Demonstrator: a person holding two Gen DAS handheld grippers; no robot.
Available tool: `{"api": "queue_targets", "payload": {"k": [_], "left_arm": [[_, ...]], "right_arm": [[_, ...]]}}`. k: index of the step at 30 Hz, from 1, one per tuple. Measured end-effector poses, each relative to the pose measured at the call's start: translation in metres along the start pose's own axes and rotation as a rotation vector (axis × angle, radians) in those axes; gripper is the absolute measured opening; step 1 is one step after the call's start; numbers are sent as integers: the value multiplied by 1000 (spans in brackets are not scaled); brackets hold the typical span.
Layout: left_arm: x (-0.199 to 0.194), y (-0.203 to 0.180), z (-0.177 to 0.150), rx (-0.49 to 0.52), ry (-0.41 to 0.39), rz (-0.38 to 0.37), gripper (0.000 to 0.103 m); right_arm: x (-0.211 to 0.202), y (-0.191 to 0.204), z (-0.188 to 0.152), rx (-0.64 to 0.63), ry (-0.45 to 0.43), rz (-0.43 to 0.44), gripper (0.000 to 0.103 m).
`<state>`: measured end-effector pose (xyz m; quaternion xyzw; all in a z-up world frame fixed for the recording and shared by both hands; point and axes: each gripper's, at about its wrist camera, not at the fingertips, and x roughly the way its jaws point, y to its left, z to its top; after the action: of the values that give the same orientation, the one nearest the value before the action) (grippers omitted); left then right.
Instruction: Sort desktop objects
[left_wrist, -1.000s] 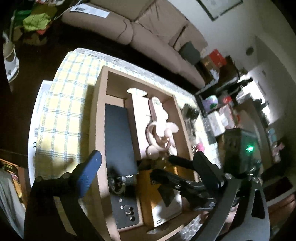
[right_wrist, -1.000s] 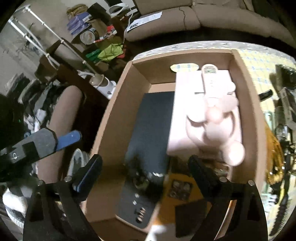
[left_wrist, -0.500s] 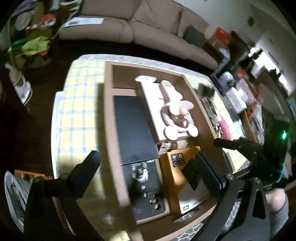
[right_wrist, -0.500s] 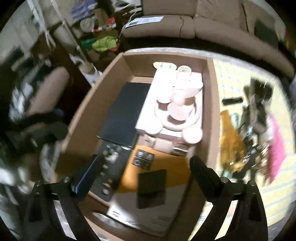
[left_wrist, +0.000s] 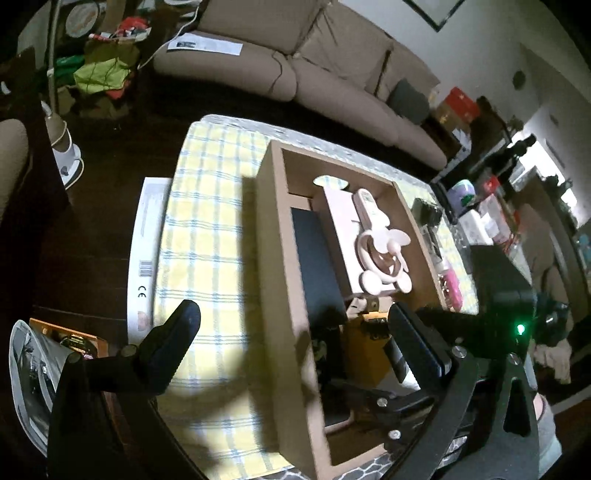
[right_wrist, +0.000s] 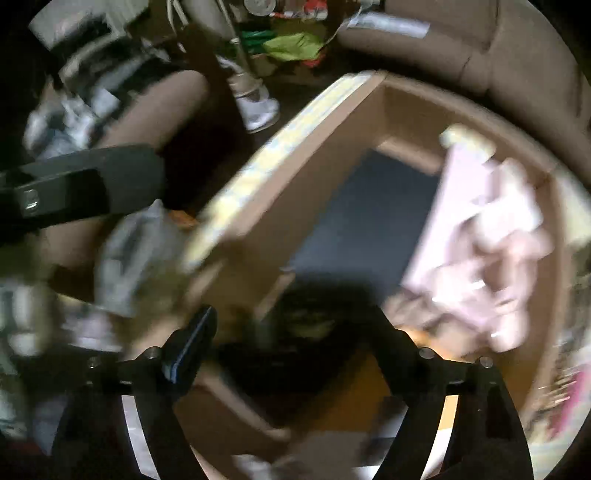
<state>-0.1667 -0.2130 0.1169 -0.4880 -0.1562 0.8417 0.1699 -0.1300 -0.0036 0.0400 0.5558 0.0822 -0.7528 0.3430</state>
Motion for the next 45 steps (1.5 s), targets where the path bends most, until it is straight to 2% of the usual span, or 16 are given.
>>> {"api": "queue_targets", "payload": {"k": [1,3,4,12,14,26,32,33,36,38,40,45], "left_arm": [[-1,1,1,2,-3,-1,100],[-2,3,3,-4,-5,-4,98],[-1,4,3,-12,-4,-11,98],[1,-1,6,-27,-4,-43,98],[1,-2,6,-29,-5,-44,98],[0,-5,5,-19,-4,-38,99],[3,-8,5,-9,4,-33,99],[4,-7,4,-7,5,-32,99],[5,-7,3,-6,8,-30,99],[5,-7,3,-6,8,-28,99],[5,-7,3,-5,7,-27,99],[5,-8,2,6,11,-20,100]], "right_arm": [[4,-3,0,24,12,35,54],[14,-9,1,42,54,49,26],[19,-12,3,45,76,43,24],[45,-43,14,142,156,-4,24],[46,-50,21,182,142,25,24],[40,-51,40,242,55,-37,23],[42,-49,45,264,43,-35,23],[42,-47,44,261,49,-36,27],[35,-39,45,257,33,-34,63],[24,-36,42,257,-2,-26,68],[9,-34,38,265,-41,-12,84],[-26,-34,22,277,-110,10,90]]}}
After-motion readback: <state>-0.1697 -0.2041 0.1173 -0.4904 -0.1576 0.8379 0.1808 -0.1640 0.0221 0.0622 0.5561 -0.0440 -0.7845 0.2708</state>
